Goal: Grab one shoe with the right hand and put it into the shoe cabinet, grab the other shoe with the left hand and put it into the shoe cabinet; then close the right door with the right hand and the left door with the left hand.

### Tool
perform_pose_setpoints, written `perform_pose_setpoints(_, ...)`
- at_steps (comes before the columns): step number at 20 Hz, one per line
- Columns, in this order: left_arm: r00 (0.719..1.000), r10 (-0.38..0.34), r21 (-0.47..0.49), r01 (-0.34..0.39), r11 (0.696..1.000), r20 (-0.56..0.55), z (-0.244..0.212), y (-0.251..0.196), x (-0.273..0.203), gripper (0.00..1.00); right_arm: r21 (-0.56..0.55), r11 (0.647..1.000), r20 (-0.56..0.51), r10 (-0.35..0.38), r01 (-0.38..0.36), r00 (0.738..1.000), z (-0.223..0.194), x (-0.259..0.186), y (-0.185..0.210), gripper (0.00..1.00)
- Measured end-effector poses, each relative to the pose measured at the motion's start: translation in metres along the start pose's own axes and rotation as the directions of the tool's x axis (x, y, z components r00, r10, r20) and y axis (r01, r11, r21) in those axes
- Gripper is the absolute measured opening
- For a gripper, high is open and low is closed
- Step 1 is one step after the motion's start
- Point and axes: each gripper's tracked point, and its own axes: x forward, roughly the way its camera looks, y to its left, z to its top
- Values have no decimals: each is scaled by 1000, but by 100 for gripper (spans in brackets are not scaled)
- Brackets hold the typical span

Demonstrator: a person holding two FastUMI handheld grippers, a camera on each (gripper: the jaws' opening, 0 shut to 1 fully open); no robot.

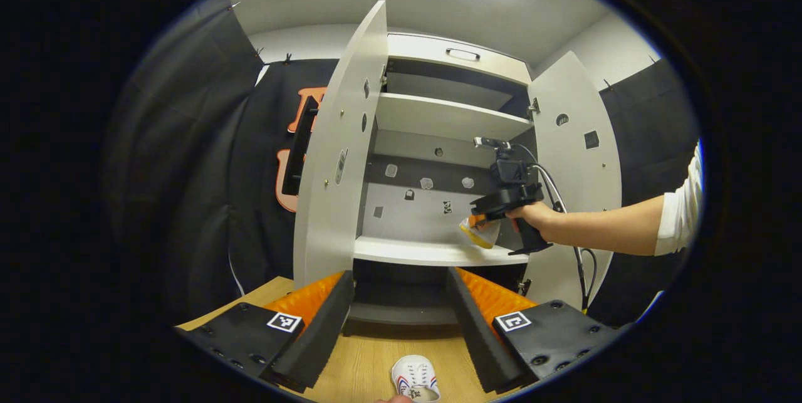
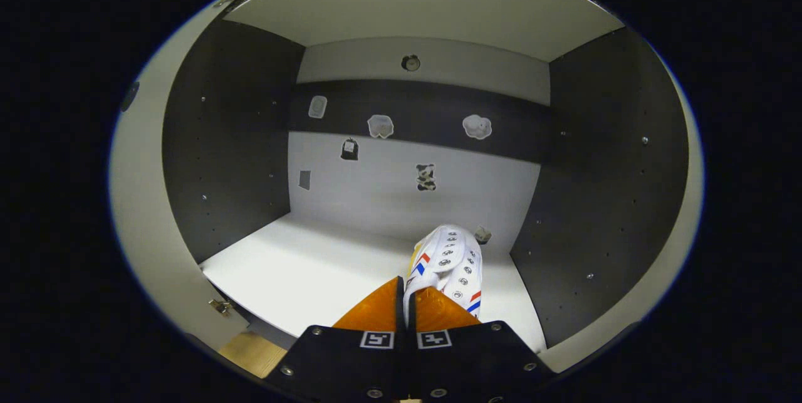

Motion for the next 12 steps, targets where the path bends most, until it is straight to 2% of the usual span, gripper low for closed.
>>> perform_pose_setpoints(3, 1000, 12, -1, -12, 1000, -15, -4, 6, 0, 99, 9, 1000, -95, 2, -1, 995, -25, 25, 1, 0)
perform_pose_setpoints(4, 1000, 17, 0, -17, 1000, -17, -5, 7, 1, 96, 4, 1000, -101, -1, 2, 995, -30, 27, 4, 0)
perform_pose_setpoints(7, 999, 23, -7, -23, 1000, -28, -8, 8, 4, 96, -40, 999, -109, -10, 6, 994, -37, 29, 12, 0)
perform_pose_setpoints(9, 999, 23, -9, -23, 1000, -29, -9, 8, 4, 96, -8, 1000, -103, -24, 23, 994, -35, 29, 11, 0)
perform_pose_setpoints(11, 999, 21, -3, -21, 1000, -24, -7, 7, 3, 99, 45, 999, -114, -5, 10, 993, -36, 28, 13, 6)
perform_pose_setpoints(12, 1000, 22, 2, -22, 1000, -20, -7, 7, 2, 96, 69, 998, -124, 5, 3, 992, -37, 31, 15, 9)
